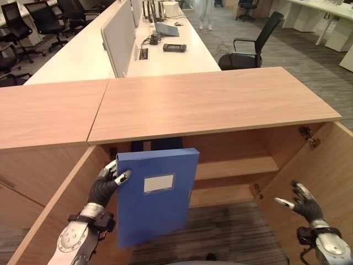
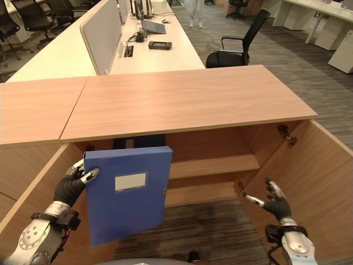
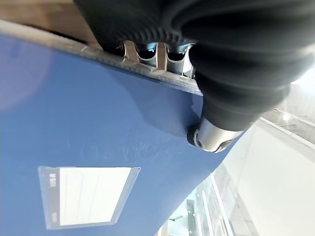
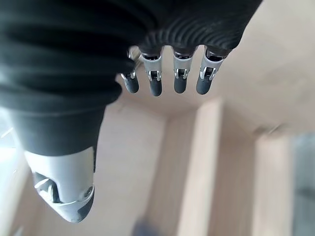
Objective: Put the empty folder in the office cabinet
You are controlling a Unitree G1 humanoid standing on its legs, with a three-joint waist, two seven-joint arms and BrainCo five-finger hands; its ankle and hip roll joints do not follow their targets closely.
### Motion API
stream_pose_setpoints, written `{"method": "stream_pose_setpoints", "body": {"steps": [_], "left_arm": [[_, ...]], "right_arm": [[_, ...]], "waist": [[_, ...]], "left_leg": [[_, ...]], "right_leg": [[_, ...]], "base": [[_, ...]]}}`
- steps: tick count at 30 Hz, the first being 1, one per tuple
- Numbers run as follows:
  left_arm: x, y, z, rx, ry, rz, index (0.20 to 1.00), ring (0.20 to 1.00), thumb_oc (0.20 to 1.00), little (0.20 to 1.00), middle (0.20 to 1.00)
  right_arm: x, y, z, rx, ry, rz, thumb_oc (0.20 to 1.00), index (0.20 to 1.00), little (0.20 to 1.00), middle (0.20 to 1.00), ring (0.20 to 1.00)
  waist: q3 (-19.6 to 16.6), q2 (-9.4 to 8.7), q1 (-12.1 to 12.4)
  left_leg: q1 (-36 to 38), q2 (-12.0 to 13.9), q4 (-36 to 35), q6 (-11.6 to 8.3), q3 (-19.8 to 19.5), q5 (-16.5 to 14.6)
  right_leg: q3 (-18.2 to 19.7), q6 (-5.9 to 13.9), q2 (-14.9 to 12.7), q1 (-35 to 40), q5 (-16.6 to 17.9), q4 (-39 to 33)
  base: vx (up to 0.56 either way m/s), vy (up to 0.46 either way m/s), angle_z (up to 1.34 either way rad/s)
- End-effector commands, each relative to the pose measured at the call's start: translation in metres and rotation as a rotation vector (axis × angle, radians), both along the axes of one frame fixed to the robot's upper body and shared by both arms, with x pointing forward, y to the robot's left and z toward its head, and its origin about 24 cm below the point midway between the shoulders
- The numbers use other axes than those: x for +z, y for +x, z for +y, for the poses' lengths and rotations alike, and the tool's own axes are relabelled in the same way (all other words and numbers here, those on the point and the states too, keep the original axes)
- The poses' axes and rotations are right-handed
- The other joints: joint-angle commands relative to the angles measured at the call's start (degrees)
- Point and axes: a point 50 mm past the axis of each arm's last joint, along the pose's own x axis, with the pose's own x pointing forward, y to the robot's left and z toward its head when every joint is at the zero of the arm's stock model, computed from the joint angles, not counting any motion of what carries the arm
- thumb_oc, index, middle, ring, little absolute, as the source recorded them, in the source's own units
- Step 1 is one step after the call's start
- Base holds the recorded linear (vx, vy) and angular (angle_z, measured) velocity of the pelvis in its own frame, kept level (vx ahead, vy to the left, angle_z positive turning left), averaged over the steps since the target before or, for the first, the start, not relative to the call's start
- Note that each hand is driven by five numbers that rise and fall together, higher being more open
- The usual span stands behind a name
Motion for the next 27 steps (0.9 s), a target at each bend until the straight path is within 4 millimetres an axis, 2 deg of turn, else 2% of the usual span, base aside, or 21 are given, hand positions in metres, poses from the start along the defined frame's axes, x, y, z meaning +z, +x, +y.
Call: {"method": "stream_pose_setpoints", "body": {"steps": [1,2,5,6,7,8,13,15,18,20,27], "left_arm": [[0.036,0.018,-0.008,-0.033,0.037,-0.239,0.200,0.200,0.200,0.200,0.200],[0.036,0.018,-0.008,-0.033,0.037,-0.239,0.200,0.200,0.200,0.200,0.200],[0.043,0.025,-0.018,-0.069,0.056,-0.283,0.200,0.200,0.200,0.200,0.200],[0.043,0.025,-0.018,-0.068,0.057,-0.283,0.200,0.200,0.200,0.200,0.200],[0.045,0.027,-0.023,-0.090,0.061,-0.294,0.200,0.200,0.200,0.200,0.200],[0.045,0.027,-0.023,-0.089,0.062,-0.294,0.200,0.200,0.200,0.200,0.200],[0.049,0.030,-0.034,-0.123,0.065,-0.319,0.200,0.200,0.200,0.200,0.200],[0.051,0.033,-0.043,-0.161,0.061,-0.332,0.200,0.200,0.200,0.200,0.200],[0.053,0.034,-0.049,-0.189,0.054,-0.343,0.200,0.200,0.200,0.200,0.200],[0.053,0.037,-0.060,-0.237,0.031,-0.346,0.200,0.200,0.200,0.200,0.200],[0.056,0.041,-0.079,-0.320,-0.005,-0.356,0.200,0.200,0.200,0.200,0.200]], "right_arm": [[0.006,0.025,0.024,0.113,0.132,-0.079,1.000,1.000,1.000,1.000,1.000],[0.006,0.026,0.024,0.113,0.132,-0.079,1.000,1.000,1.000,1.000,1.000],[-0.006,0.028,0.057,0.229,0.228,-0.027,1.000,1.000,1.000,1.000,1.000],[-0.006,0.029,0.057,0.229,0.228,-0.027,1.000,1.000,1.000,1.000,1.000],[-0.012,0.028,0.070,0.278,0.251,0.005,1.000,1.000,1.000,1.000,1.000],[-0.012,0.028,0.070,0.279,0.251,0.005,1.000,1.000,1.000,1.000,1.000],[-0.014,0.033,0.096,0.349,0.334,0.015,1.000,1.000,1.000,1.000,1.000],[-0.010,0.039,0.110,0.381,0.377,-0.005,1.000,1.000,1.000,1.000,1.000],[-0.006,0.045,0.117,0.387,0.403,-0.028,1.000,1.000,1.000,1.000,1.000],[0.003,0.059,0.133,0.411,0.459,-0.072,1.000,1.000,1.000,1.000,1.000],[0.015,0.078,0.154,0.431,0.521,-0.123,1.000,1.000,1.000,1.000,1.000]], "waist": [[-0.2,-3.36,0.1],[-0.2,-3.38,0.1],[-0.3,-3.51,0.3],[-0.3,-3.53,0.2],[-0.3,-3.59,0.4],[-0.4,-3.62,0.3],[-0.5,-3.73,0.6],[-0.6,-3.74,0.8],[-0.7,-3.75,0.8],[-0.9,-3.75,1.2],[-1.0,-3.70,2.0]], "left_leg": [[0.6,-4.2,0.2,2.75,0.6,-3.9],[0.6,-4.2,0.2,2.75,0.6,-3.9],[0.5,-4.2,0.2,2.65,0.6,-3.7],[0.4,-4.2,0.2,2.64,0.6,-3.7],[0.4,-4.1,0.2,2.53,0.6,-3.7],[0.4,-4.1,0.2,2.53,0.6,-3.7],[0.3,-4.2,0.2,2.42,0.6,-3.5],[0.1,-4.2,0.2,2.37,0.5,-3.4],[0.1,-4.2,0.2,2.33,0.5,-3.4],[0.0,-4.2,0.2,2.31,0.5,-3.3],[0.0,-4.2,0.2,2.34,0.1,-3.1]], "right_leg": [[-0.4,2.12,0.5,4.9,-5.8,0.4],[-0.4,2.12,0.5,4.9,-5.8,0.4],[-0.5,2.07,0.5,5.0,-5.9,0.4],[-0.6,2.06,0.5,5.0,-5.9,0.4],[-0.6,2.07,0.5,4.9,-5.8,0.4],[-0.7,2.06,0.5,4.9,-5.8,0.4],[-0.7,2.06,0.4,4.9,-5.8,0.4],[-0.8,2.06,0.4,4.8,-5.7,0.4],[-0.8,2.12,0.4,4.7,-5.7,0.4],[-0.8,2.11,0.4,4.7,-5.7,0.4],[-1.1,1.99,0.3,4.9,-5.7,0.4]], "base": [[0.00,0.000,0.00],[0.00,0.000,0.00],[0.00,0.000,0.00],[0.00,0.000,0.00],[0.00,0.000,0.00],[0.00,0.000,0.00],[0.00,0.000,0.00],[0.00,0.000,0.00],[0.00,0.000,0.00],[0.00,0.000,0.00],[0.00,-0.007,0.03]]}}
